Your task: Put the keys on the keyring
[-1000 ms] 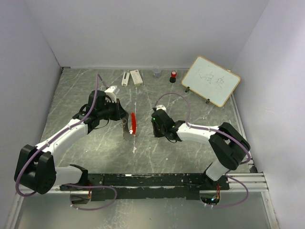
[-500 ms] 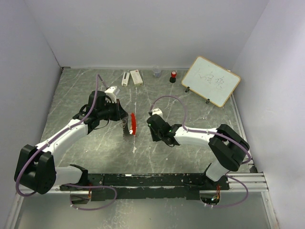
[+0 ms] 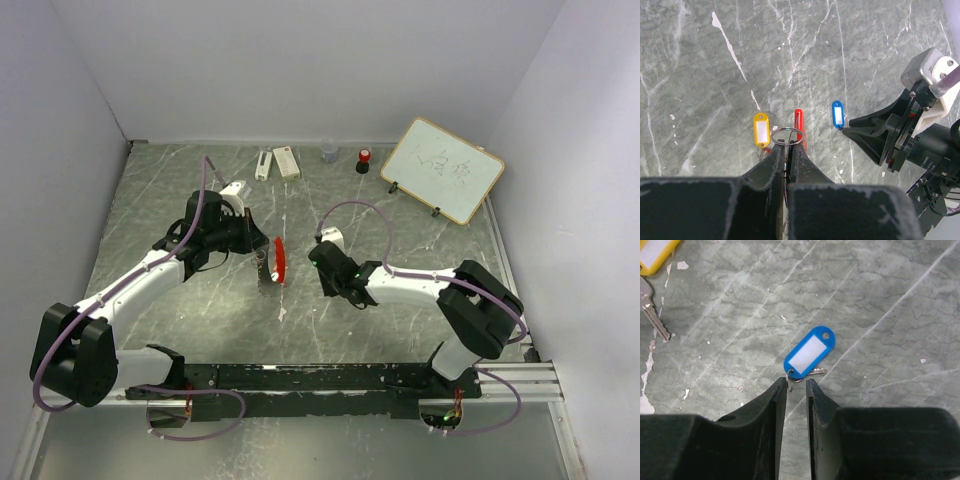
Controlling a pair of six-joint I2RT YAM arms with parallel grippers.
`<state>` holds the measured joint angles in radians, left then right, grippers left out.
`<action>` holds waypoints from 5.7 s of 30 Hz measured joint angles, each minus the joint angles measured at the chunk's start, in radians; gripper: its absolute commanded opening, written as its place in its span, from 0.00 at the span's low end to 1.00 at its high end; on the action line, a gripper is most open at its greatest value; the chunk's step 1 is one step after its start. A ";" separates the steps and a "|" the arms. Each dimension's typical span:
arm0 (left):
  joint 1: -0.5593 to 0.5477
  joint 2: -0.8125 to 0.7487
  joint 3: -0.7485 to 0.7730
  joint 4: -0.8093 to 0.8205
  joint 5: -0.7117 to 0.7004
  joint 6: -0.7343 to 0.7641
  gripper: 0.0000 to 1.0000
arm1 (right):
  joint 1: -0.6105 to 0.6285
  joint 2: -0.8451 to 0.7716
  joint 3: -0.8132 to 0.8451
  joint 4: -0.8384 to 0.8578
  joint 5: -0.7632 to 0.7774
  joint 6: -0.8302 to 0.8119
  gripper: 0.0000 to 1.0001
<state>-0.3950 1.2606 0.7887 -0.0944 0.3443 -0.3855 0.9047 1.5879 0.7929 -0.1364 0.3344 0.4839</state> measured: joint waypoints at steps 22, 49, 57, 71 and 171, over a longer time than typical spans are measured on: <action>0.000 0.000 0.000 0.000 0.000 0.000 0.07 | 0.000 -0.005 -0.047 0.069 -0.006 -0.012 0.12; -0.003 0.004 0.002 0.050 0.096 0.018 0.07 | 0.001 -0.387 -0.116 0.233 -0.056 -0.343 0.00; -0.080 0.026 0.047 0.051 0.121 0.084 0.07 | 0.001 -0.389 -0.087 0.253 -0.149 -0.473 0.00; -0.179 0.035 0.072 0.045 0.122 0.140 0.07 | 0.001 -0.426 -0.145 0.392 -0.213 -0.631 0.00; -0.243 0.053 0.087 0.043 0.143 0.206 0.07 | 0.001 -0.413 -0.189 0.554 -0.342 -0.750 0.00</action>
<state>-0.6380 1.3132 0.8761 -0.0517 0.4870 -0.1791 0.9054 1.1748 0.6041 0.4175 -0.0078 -0.2665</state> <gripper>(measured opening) 0.107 0.006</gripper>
